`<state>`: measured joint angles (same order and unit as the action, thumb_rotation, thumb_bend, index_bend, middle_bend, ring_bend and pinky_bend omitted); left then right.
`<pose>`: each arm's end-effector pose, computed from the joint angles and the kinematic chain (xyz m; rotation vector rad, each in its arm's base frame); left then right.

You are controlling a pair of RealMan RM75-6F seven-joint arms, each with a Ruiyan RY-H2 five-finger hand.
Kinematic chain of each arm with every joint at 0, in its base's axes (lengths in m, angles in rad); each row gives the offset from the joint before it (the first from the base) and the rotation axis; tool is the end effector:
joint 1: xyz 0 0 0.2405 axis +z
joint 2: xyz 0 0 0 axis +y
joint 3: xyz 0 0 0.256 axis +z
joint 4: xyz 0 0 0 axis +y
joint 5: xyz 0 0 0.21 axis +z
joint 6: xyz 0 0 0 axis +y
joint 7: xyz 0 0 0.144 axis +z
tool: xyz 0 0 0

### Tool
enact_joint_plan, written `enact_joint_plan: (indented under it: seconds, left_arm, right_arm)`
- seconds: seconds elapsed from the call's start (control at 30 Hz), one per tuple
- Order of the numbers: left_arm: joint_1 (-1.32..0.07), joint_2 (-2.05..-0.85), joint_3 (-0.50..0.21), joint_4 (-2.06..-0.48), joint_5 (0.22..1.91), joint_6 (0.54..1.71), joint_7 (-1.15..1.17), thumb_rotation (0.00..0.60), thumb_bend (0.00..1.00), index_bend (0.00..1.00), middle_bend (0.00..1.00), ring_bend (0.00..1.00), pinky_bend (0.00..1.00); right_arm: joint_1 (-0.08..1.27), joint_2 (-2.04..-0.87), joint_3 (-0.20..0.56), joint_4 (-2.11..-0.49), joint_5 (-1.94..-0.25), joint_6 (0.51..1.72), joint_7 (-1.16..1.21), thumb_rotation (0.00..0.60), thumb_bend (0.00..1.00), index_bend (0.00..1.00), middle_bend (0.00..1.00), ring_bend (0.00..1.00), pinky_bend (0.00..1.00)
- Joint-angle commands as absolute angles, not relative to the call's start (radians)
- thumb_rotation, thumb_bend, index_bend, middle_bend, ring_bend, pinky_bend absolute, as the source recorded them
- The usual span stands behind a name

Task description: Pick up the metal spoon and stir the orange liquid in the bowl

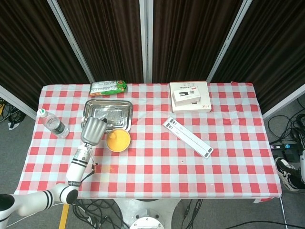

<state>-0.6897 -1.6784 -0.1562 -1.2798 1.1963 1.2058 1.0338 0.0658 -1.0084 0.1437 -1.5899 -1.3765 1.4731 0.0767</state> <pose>-0.1702 0.3484 -0.0128 -1.7424 -0.1486 -0.5015 -0.3321 -0.1936 0.2185 1.2277 -0.8516 0.8663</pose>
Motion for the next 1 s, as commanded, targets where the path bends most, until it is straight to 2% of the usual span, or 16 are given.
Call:
enact_joint_plan:
  seconds: [0.03,0.2,0.37,0.67,1.0]
  left_arm:
    - [-0.698,-1.67,-0.169,-1.318,1.151,1.173,1.021,0.6,0.44,0.67,1.0,0.97,1.0]
    - [-0.709,-1.661,-0.175,-1.334,1.131,1.178,1.053,0.6,0.44,0.67,1.0,0.97,1.0]
    - [-0.711,-1.668,-0.102,-1.274,1.251,1.265,1.176,0.6,0.44,0.68,1.0,0.98,1.0]
    - [-0.721,-1.647,0.007,-1.247,1.424,1.289,1.334,0.6,0.45,0.68,1.0,0.98,1.0]
    - [-0.73,-1.689,-0.019,-1.216,1.43,1.261,1.472,0.6,0.46,0.68,1.0,0.97,1.0]
  right_arm:
    - [0.064,-1.008,0.144,-1.591,-1.376,1.475,0.078,0.6,0.05,0.08,0.16,0.01,0.1]
    - [0.062,-1.007,0.142,-1.589,-1.378,1.477,0.082,0.6,0.05,0.08,0.16,0.01,0.1]
    - [0.061,-1.006,0.143,-1.589,-1.38,1.479,0.083,0.6,0.05,0.08,0.16,0.01,0.1]
    - [0.064,-1.004,0.143,-1.597,-1.385,1.479,0.08,0.6,0.05,0.08,0.16,0.01,0.1]
    - [0.058,-0.999,0.141,-1.605,-1.383,1.484,0.076,0.6,0.05,0.08,0.16,0.01,0.1]
